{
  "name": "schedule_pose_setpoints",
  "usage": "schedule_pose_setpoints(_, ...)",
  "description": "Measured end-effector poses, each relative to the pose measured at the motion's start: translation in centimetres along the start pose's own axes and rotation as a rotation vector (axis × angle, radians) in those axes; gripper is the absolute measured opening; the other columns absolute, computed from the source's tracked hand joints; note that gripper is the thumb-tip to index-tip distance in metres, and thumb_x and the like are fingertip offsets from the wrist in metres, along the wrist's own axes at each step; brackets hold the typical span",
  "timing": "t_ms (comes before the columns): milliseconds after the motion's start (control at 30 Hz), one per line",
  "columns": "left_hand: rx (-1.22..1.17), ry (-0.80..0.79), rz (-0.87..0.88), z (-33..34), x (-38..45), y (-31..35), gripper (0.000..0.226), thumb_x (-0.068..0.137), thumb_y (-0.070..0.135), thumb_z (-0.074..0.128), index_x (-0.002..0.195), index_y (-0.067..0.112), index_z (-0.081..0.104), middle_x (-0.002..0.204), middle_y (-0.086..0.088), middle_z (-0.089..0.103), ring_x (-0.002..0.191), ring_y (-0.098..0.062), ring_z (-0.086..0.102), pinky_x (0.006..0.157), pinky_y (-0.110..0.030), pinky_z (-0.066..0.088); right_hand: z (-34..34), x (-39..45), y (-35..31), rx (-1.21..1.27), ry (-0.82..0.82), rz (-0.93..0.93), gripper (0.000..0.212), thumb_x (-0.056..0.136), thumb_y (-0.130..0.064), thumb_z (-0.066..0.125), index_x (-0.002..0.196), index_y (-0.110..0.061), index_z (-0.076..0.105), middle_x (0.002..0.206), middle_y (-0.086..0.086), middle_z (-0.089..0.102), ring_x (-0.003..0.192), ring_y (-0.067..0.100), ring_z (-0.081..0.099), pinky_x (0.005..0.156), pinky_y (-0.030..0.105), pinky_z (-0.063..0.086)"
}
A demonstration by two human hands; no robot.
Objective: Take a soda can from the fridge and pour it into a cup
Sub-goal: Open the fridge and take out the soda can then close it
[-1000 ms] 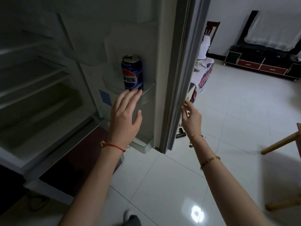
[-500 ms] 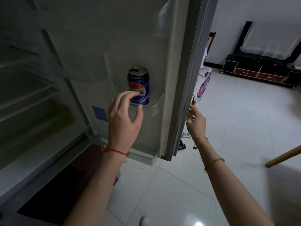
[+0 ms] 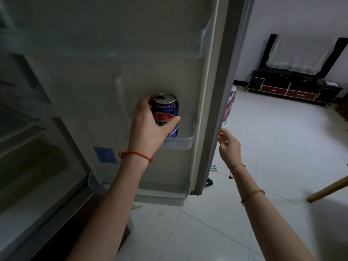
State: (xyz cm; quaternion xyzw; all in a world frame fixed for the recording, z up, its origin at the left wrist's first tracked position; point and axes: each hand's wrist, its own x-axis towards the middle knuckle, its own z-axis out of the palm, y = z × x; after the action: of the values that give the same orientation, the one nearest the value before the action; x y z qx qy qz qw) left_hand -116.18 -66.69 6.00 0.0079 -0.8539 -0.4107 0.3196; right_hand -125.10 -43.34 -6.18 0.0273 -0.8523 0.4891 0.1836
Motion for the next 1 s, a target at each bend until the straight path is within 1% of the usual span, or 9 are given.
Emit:
schedule_pose_setpoints(167,-0.026,-0.042,-0.071,1.1,1.2,-0.8,0.071,0.067,0.040,0.085,0.122,0.013,0.049,0.120,-0.001,0.064,0.107,-0.015,0.062,0.086,-0.023,0.048,0.5,1.6,0.8,0.026,-0.017,0.016,0.028,0.098,-0.004,0.047,0.120,-0.012,0.062,0.115,0.005,0.068,0.102,0.011,0.058,0.090,0.022,0.043)
schedule_pose_setpoints(333,-0.052,-0.003,-0.133,1.1,1.5,-0.5,0.062,0.065,0.036,0.087,0.116,0.017,0.056,0.107,0.008,0.066,0.092,-0.006,0.062,0.069,-0.004,0.041,0.8,2.5,1.3,0.042,-0.040,0.015,0.029,0.098,-0.005,0.047,0.121,-0.016,0.063,0.115,0.003,0.068,0.103,0.011,0.059,0.094,0.025,0.047)
schedule_pose_setpoints(433,-0.075,0.043,-0.155,1.1,1.2,-0.1,0.059,0.062,0.034,0.089,0.110,0.024,0.057,0.099,0.014,0.065,0.083,0.003,0.061,0.068,-0.002,0.042,0.7,2.9,1.6,0.050,-0.075,0.004,0.030,0.098,-0.008,0.048,0.122,-0.019,0.063,0.114,0.001,0.069,0.104,0.014,0.063,0.097,0.033,0.051)
schedule_pose_setpoints(533,-0.112,0.120,-0.150,0.9,1.0,0.7,0.058,0.061,0.034,0.089,0.109,0.024,0.058,0.101,0.012,0.068,0.085,0.005,0.064,0.071,-0.007,0.048,0.6,2.9,1.9,0.046,-0.089,-0.017,0.029,0.098,-0.009,0.049,0.120,-0.021,0.063,0.108,-0.002,0.070,0.100,0.018,0.066,0.092,0.045,0.055)
schedule_pose_setpoints(733,-0.136,0.248,-0.120,0.1,0.3,3.8,0.062,0.062,0.035,0.090,0.114,0.021,0.059,0.104,0.012,0.067,0.088,0.008,0.064,0.074,-0.007,0.049,-0.4,2.9,1.9,-0.010,-0.112,-0.051,0.025,0.096,-0.011,0.052,0.114,-0.024,0.064,0.090,-0.012,0.064,0.089,0.014,0.061,0.107,0.056,0.040)
schedule_pose_setpoints(800,-0.142,0.273,-0.117,-0.1,-0.3,4.8,0.064,0.062,0.034,0.090,0.116,0.021,0.058,0.105,0.013,0.067,0.087,0.009,0.064,0.076,-0.009,0.050,-0.7,2.7,1.8,0.018,-0.130,-0.047,0.027,0.096,-0.010,0.052,0.116,-0.024,0.063,0.093,-0.011,0.066,0.091,0.010,0.062,0.110,0.052,0.037)
schedule_pose_setpoints(833,-0.138,0.285,-0.110,-0.3,-0.7,5.3,0.065,0.062,0.035,0.090,0.117,0.020,0.059,0.106,0.013,0.067,0.089,0.007,0.065,0.077,-0.010,0.051,-0.9,2.5,1.7,0.039,-0.136,-0.037,0.028,0.096,-0.008,0.052,0.118,-0.022,0.063,0.098,-0.007,0.068,0.096,0.013,0.063,0.108,0.044,0.040)
schedule_pose_setpoints(900,-0.122,0.298,-0.095,-0.6,-1.7,6.2,0.064,0.062,0.036,0.089,0.117,0.019,0.060,0.106,0.014,0.068,0.090,0.006,0.065,0.079,-0.012,0.052,-1.3,2.1,1.2,0.070,-0.150,-0.027,0.029,0.096,-0.006,0.051,0.122,-0.016,0.063,0.109,0.003,0.070,0.103,0.015,0.063,0.094,0.026,0.043)
schedule_pose_setpoints(1000,-0.107,0.296,-0.098,-1.1,-3.5,7.5,0.064,0.063,0.037,0.089,0.118,0.022,0.060,0.106,0.017,0.066,0.093,0.008,0.063,0.080,-0.011,0.051,-1.6,1.3,1.2,0.054,-0.175,-0.050,0.030,0.097,-0.009,0.051,0.124,-0.015,0.061,0.114,0.004,0.070,0.104,0.015,0.063,0.092,0.027,0.048)
